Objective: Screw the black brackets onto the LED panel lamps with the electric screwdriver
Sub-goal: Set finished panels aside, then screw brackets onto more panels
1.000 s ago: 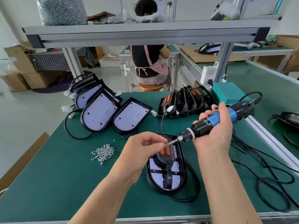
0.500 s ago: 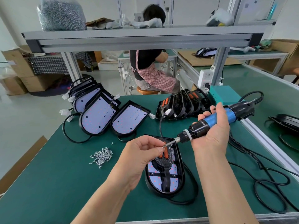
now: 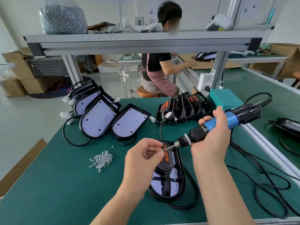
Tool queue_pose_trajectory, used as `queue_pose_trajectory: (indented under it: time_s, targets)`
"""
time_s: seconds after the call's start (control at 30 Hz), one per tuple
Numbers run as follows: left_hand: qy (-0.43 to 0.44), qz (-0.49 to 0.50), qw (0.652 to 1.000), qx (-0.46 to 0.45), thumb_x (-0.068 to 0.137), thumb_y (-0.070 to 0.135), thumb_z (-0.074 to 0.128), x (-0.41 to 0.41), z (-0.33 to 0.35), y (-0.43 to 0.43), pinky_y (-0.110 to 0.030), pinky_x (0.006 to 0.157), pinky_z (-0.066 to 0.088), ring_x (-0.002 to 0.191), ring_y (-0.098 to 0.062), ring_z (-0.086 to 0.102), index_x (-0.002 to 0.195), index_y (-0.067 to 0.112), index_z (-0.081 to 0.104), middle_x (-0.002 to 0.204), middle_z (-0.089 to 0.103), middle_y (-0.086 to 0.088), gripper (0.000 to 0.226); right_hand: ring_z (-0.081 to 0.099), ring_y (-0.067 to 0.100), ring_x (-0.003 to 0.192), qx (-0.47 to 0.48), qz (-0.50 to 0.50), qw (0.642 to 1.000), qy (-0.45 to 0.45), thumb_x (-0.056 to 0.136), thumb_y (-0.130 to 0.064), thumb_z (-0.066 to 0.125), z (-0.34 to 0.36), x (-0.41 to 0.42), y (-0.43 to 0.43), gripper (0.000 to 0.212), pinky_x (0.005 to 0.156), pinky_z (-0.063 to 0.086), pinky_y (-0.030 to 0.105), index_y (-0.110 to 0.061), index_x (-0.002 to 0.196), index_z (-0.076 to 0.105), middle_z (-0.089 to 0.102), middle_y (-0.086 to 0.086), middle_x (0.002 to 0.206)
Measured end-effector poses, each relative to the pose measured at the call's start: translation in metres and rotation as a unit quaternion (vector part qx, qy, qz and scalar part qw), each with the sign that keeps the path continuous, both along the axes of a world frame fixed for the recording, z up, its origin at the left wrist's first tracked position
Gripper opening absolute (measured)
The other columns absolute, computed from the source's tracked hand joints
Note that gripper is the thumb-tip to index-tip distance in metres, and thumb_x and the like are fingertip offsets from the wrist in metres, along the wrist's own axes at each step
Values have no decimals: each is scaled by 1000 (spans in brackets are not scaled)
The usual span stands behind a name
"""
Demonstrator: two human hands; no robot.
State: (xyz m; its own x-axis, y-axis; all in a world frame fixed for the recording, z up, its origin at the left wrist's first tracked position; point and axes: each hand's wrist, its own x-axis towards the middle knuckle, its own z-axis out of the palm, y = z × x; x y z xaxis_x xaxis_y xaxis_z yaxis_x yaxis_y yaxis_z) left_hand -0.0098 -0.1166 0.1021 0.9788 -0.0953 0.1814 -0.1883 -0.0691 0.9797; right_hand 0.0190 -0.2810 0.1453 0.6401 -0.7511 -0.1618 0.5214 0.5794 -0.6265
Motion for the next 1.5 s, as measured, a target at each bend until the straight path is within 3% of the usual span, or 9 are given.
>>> queue_pose_trajectory:
  time_s: [0.1, 0.27, 0.5, 0.63, 0.7, 0.8, 0.97, 1.17, 1.5]
  targets:
    - [-36, 25, 999, 16, 83, -6, 71, -3, -1, -3, -22, 76, 54, 76, -10, 65, 87, 35, 73, 78, 72, 7, 41, 58, 11, 59, 13, -9, 1000, 18, 89, -29, 75, -2, 3, 0, 25, 63, 52, 23, -20, 106, 60, 59, -7, 61]
    - [-73, 33, 996, 47, 84, -4, 71, -5, -2, -1, -9, 73, 47, 75, -3, 63, 90, 41, 70, 80, 70, 13, 46, 58, 10, 58, 16, 4, 999, 29, 88, -28, 75, -5, 11, 1, 27, 62, 51, 24, -20, 107, 59, 59, -7, 61]
    - [-76, 66, 991, 94, 79, 11, 81, 13, -12, 12, -9, 79, 41, 91, 3, 62, 105, 40, 66, 92, 73, 22, 42, 58, 10, 55, 1, 17, 999, 31, 88, -27, 75, -4, 31, 3, 24, 63, 51, 25, -21, 103, 58, 59, -6, 61]
    - [-1, 112, 988, 111, 76, 31, 83, 28, -27, 18, -16, 78, 42, 100, 6, 56, 112, 40, 58, 109, 62, 22, 45, 56, 10, 54, -19, 9, 1000, 21, 89, -25, 74, -3, 47, 4, 23, 64, 50, 27, -19, 104, 58, 58, -5, 59]
    - [83, 85, 985, 129, 69, 50, 81, 36, -33, 17, -15, 77, 41, 100, 6, 53, 121, 36, 50, 114, 51, 18, 63, 55, 11, 54, -35, 4, 999, 16, 89, -23, 74, -2, 55, 6, 23, 66, 51, 29, -17, 104, 58, 58, -5, 57]
    - [178, 12, 973, 144, 52, 65, 73, 46, -39, 13, -20, 76, 49, 95, -1, 62, 129, 31, 44, 106, 62, 13, 89, 54, 14, 54, -74, 3, 997, 13, 90, -19, 73, -1, 67, 14, 24, 60, 51, 29, -13, 109, 59, 57, 0, 62]
    - [207, -32, 971, 116, 57, 49, 80, 56, -48, 12, -42, 92, 57, 93, -12, 73, 118, 30, 55, 97, 76, 12, 69, 51, 16, 51, -130, 24, 991, 2, 91, -13, 71, -3, 81, 27, 19, 54, 48, 28, -10, 102, 57, 55, 4, 63]
    - [192, -52, 976, 92, 62, 48, 79, 60, -55, 11, -44, 93, 56, 95, -16, 73, 94, 56, 55, 98, 77, 12, 41, 51, 18, 53, -197, 38, 980, -11, 90, -12, 72, -7, 85, 43, 18, 53, 48, 28, -12, 95, 54, 53, 13, 71]
    - [181, -52, 979, 76, 64, 47, 80, 62, -62, 11, -49, 93, 55, 96, -22, 73, 95, 53, 58, 98, 77, 9, 39, 51, 16, 50, -279, 54, 958, -46, 88, -14, 72, -6, 83, 56, 18, 52, 47, 21, -17, 91, 54, 54, 10, 67]
